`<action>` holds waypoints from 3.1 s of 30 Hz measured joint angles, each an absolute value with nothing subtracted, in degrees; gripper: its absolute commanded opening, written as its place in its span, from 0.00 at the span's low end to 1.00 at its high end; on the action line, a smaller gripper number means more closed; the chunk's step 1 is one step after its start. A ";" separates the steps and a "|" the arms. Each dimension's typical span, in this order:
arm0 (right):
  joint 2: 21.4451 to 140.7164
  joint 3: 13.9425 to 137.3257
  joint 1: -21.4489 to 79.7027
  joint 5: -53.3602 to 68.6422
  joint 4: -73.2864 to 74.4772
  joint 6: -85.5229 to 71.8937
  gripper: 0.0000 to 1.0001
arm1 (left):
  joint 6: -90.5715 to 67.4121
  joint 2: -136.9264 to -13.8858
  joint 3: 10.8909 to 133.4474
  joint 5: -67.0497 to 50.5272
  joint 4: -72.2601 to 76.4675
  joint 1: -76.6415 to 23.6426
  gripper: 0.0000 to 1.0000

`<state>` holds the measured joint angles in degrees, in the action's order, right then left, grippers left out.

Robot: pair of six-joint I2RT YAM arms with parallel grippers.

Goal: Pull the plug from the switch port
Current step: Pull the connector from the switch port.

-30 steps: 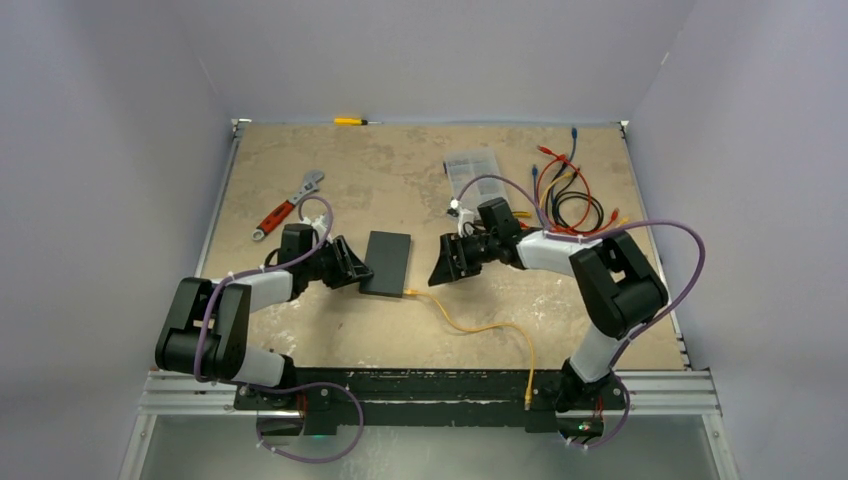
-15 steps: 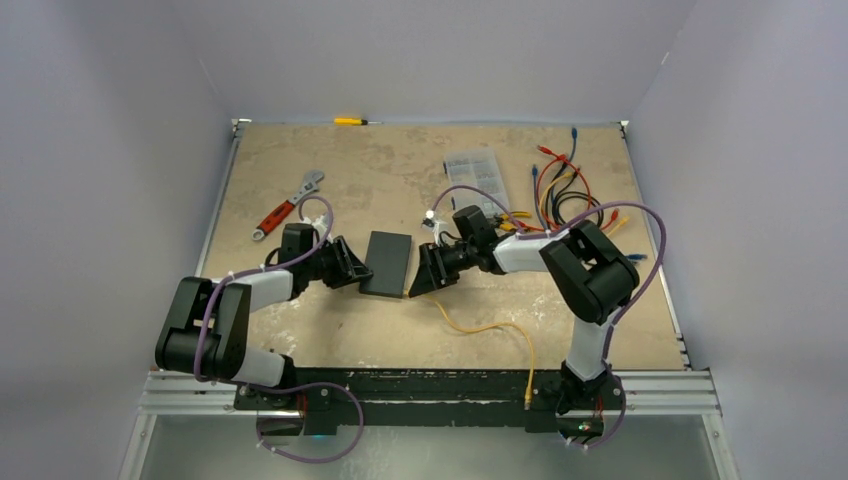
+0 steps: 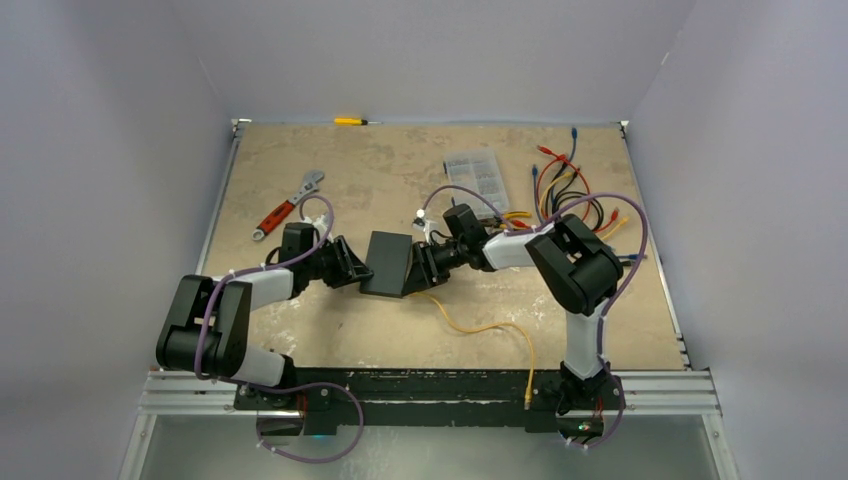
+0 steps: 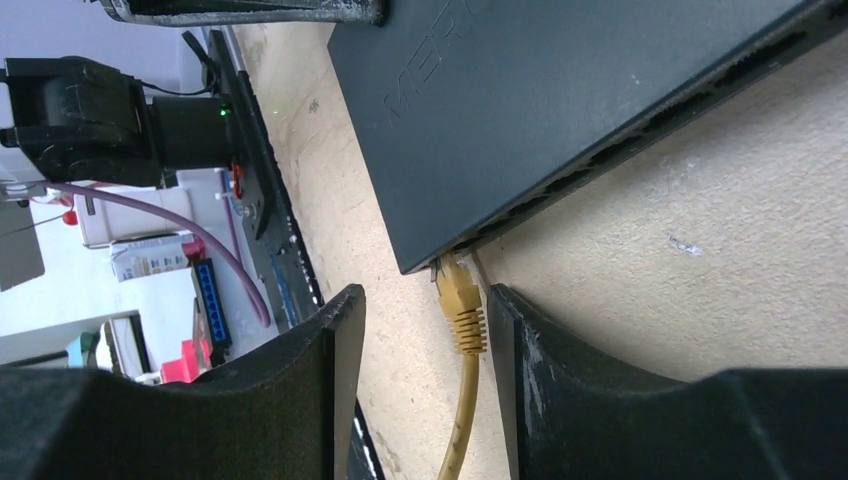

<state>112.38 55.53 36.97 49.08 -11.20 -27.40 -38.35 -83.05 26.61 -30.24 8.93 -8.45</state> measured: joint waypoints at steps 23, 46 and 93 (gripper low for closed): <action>115.70 57.54 36.75 49.34 -11.03 -27.35 0.12 | -38.30 -83.68 26.89 -30.70 9.23 -8.45 0.33; 115.98 57.54 36.64 49.80 -10.66 -26.65 0.00 | -38.37 -84.27 27.03 -30.83 9.61 -8.38 0.20; 110.21 56.66 38.17 39.92 -2.70 -21.65 0.00 | -38.41 -82.91 27.55 -28.67 7.66 -8.82 0.08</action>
<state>110.21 56.66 38.17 39.92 -2.70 -21.65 -38.41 -82.91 27.55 -28.67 7.66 -8.82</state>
